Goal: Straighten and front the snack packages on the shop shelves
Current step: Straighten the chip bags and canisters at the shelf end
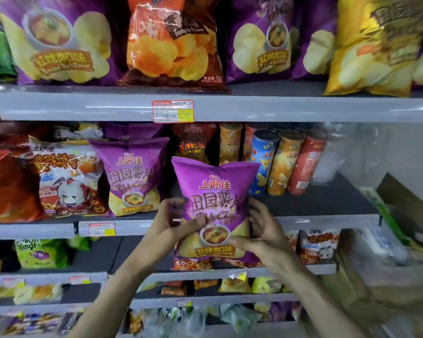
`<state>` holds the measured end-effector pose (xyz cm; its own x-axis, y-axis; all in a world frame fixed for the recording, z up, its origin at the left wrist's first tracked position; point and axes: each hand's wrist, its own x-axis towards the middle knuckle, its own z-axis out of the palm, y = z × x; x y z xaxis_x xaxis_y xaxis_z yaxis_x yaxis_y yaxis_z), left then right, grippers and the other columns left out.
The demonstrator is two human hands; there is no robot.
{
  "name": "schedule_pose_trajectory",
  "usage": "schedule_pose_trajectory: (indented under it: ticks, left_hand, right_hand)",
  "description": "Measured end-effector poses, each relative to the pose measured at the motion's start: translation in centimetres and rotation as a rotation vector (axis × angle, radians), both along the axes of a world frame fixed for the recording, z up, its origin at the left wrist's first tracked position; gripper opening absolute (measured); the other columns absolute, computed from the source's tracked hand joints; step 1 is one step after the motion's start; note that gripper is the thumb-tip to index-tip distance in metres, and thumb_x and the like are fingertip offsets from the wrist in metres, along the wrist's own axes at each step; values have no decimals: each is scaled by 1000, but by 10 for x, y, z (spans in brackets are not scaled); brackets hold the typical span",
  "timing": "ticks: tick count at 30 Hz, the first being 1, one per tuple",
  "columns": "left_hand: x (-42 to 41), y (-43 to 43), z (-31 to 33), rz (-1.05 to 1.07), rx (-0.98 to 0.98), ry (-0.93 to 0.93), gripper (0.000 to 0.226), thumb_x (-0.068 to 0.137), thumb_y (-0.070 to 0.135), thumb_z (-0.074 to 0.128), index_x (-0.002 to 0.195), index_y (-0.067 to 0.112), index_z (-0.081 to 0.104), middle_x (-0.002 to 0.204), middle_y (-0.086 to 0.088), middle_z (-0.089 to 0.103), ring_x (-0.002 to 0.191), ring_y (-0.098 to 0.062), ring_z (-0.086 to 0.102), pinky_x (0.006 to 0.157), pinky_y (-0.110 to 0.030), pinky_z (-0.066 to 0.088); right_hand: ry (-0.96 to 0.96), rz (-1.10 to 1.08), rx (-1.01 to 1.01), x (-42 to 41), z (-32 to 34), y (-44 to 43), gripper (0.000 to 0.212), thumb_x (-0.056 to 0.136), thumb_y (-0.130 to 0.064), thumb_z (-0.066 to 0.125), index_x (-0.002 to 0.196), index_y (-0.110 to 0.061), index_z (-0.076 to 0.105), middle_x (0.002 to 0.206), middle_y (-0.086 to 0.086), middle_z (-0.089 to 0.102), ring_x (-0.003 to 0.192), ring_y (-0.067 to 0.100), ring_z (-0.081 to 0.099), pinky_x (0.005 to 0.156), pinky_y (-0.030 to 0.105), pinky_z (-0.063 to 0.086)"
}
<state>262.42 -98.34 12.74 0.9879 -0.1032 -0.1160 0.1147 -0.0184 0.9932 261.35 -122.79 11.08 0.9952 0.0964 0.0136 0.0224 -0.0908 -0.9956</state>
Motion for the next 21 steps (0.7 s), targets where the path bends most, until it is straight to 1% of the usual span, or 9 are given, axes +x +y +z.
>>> schedule_pose_trajectory:
  ticks: [3,4,6,10,13,15,17,19,21]
  left_hand:
    - [-10,-6,9,-25,12,-150,75,65,34,93,128,19,54,106,5,74,99,-13,69,76,-22,57]
    - [-13,-9,15,-41,21,-203,76,66,36,93,129,20,53,108,5,74,102,-14,70,79,-24,57]
    - [-16,-14,31,-66,24,-313,77,67,39,93,130,23,52,117,-1,73,107,-20,71,83,-28,57]
    - [-21,-22,72,-75,28,-491,79,72,35,93,136,21,49,126,-7,69,116,-24,68,92,-33,52]
    - [-24,-29,104,-87,6,-616,81,75,31,93,140,19,47,134,-11,66,125,-32,65,104,-55,50]
    - [-25,-35,127,-93,-15,-701,80,74,32,93,139,21,48,136,-11,65,126,-33,64,105,-62,49]
    - [-25,-43,149,-85,-36,-778,80,73,32,93,140,23,49,137,-10,65,127,-33,64,105,-63,50]
    - [-23,-50,172,-73,-36,-852,79,74,33,91,141,28,49,140,-6,63,129,-32,63,105,-61,51]
    - [-21,-57,194,-72,-18,-937,79,79,33,87,146,29,45,144,-4,61,133,-31,61,106,-58,51]
  right_hand:
    - [-99,-26,-23,-20,17,-7,91,72,7,88,143,-30,46,134,-21,66,126,2,62,96,18,53]
    - [-129,-35,-24,-25,25,-9,90,72,7,88,143,-31,46,134,-23,65,127,2,61,97,18,52]
    - [-187,-68,-16,-34,44,-14,91,71,3,88,144,-32,46,137,-21,64,131,4,60,101,22,52]
    - [-325,-105,16,-48,89,-22,90,71,3,85,147,-25,46,140,-4,65,131,16,62,104,32,54]
    - [-426,-135,56,-57,119,-25,89,71,11,82,146,-22,46,137,-1,67,128,20,64,100,31,56]
    - [-500,-161,70,-59,138,-27,88,70,8,83,145,-23,47,136,-1,68,128,18,64,98,29,56]
    - [-581,-176,74,-59,160,-30,85,70,6,82,141,-25,49,135,-6,69,128,14,64,98,26,55]
    - [-662,-187,69,-53,183,-34,83,73,16,79,138,-26,50,133,-11,69,127,9,64,97,21,54]
    - [-754,-207,32,-45,207,-38,82,76,22,75,138,-26,50,132,-11,70,127,9,64,98,19,52]
